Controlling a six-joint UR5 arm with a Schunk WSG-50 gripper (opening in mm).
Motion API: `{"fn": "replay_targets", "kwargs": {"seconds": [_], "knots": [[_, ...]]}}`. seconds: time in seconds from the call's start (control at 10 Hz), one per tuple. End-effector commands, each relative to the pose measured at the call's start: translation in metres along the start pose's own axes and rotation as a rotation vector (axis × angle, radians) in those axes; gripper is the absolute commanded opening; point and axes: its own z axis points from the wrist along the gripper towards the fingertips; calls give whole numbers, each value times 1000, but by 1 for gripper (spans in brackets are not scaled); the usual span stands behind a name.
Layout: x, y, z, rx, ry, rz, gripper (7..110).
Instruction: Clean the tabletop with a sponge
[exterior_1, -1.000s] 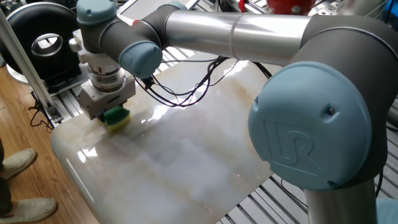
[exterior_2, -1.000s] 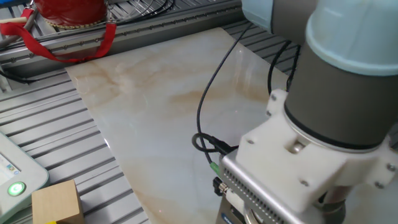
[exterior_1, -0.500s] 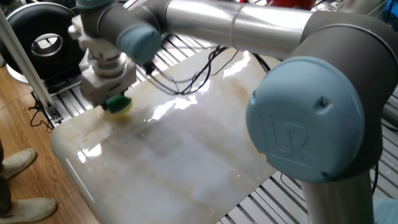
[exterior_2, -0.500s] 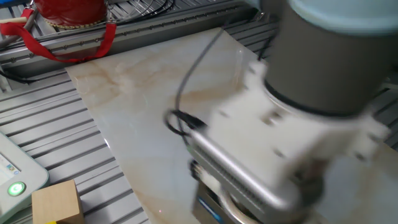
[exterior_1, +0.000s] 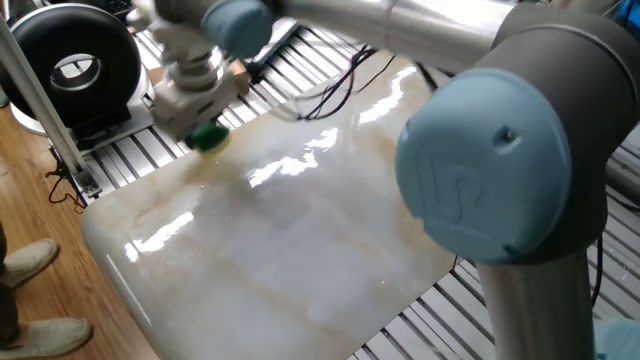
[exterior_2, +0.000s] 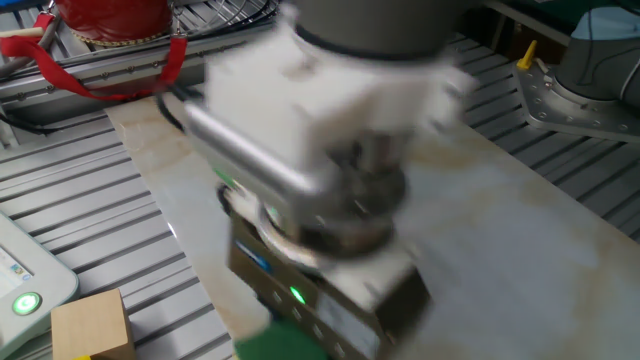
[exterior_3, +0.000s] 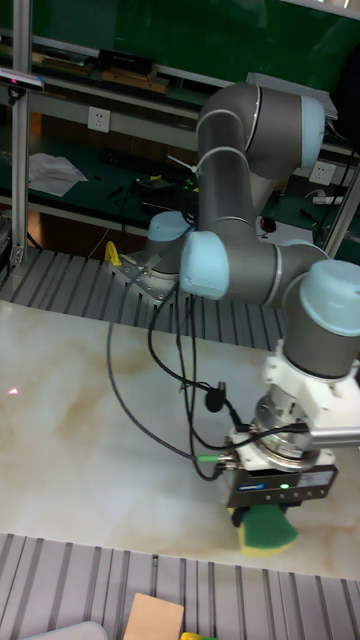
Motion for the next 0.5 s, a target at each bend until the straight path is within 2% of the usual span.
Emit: {"fn": "replay_targets", "kwargs": {"seconds": [0.0,0.2,0.4], "knots": [[15,-49,-4,-18,-10,-62,7],[25,-68,-1,-9,-24,-86,7],[36,-77,2,-15,-30,-97,7]]}}
